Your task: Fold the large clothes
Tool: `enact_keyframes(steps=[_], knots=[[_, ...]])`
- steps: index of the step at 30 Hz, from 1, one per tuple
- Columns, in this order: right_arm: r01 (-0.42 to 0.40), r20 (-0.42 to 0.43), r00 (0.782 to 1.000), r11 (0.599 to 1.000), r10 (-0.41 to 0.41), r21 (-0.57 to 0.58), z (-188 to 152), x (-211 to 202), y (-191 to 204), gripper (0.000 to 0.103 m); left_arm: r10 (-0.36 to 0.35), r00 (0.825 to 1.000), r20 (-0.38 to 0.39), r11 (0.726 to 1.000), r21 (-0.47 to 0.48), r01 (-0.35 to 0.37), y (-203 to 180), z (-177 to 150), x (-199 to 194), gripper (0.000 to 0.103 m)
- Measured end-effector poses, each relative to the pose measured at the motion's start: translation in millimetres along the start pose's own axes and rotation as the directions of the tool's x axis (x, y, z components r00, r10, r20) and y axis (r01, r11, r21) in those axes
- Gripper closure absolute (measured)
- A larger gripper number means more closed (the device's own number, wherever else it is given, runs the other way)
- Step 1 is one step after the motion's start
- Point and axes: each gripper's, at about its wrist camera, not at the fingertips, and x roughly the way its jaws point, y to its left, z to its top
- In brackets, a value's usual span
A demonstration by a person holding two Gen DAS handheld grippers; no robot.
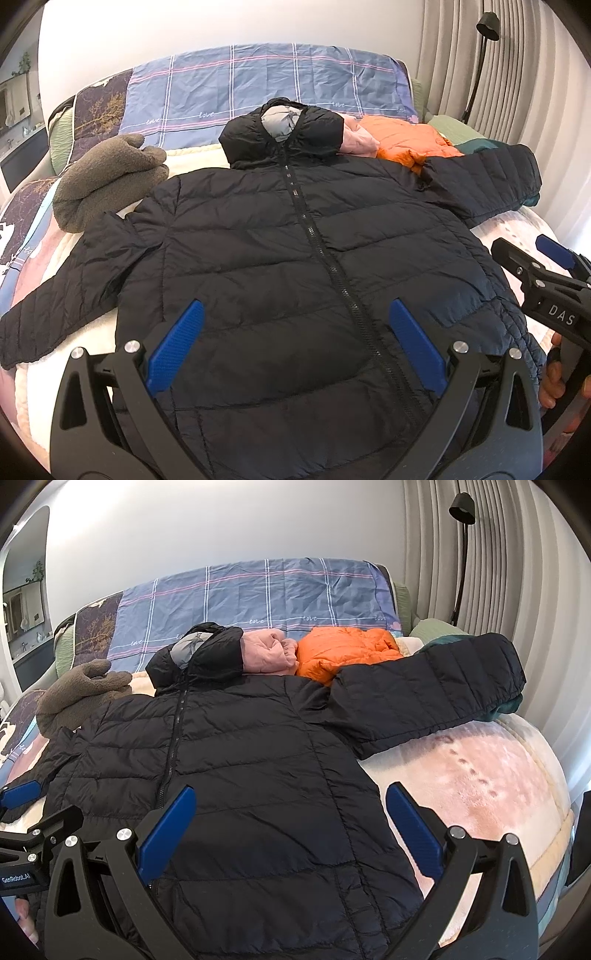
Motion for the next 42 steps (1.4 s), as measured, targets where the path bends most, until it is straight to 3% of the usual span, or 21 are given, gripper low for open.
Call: enact_keyframes(steps=[27, 32, 42], knots=[[-0.002, -0.025, 1.000, 1.000, 0.002, 0.005, -5, 7, -1, 0.001, -0.033, 0.999, -0.013, 0.999, -0.026, 0.033, 11, -7, 10, 0.002], [0.004, -0.019, 1.000, 1.000, -0.004, -0.027, -1, 8, 0, 0.001, -0.071, 0.997, 0.015, 0.997, -0.023, 0.071, 16, -3, 8, 0.002], [-0.032, 0.012, 0.999, 0.997, 0.033, -0.077, 21, 9, 0, 0.001, -0.013, 0.999, 0.048, 0.999, 0.033, 0.012, 20, 25, 6, 0.002]])
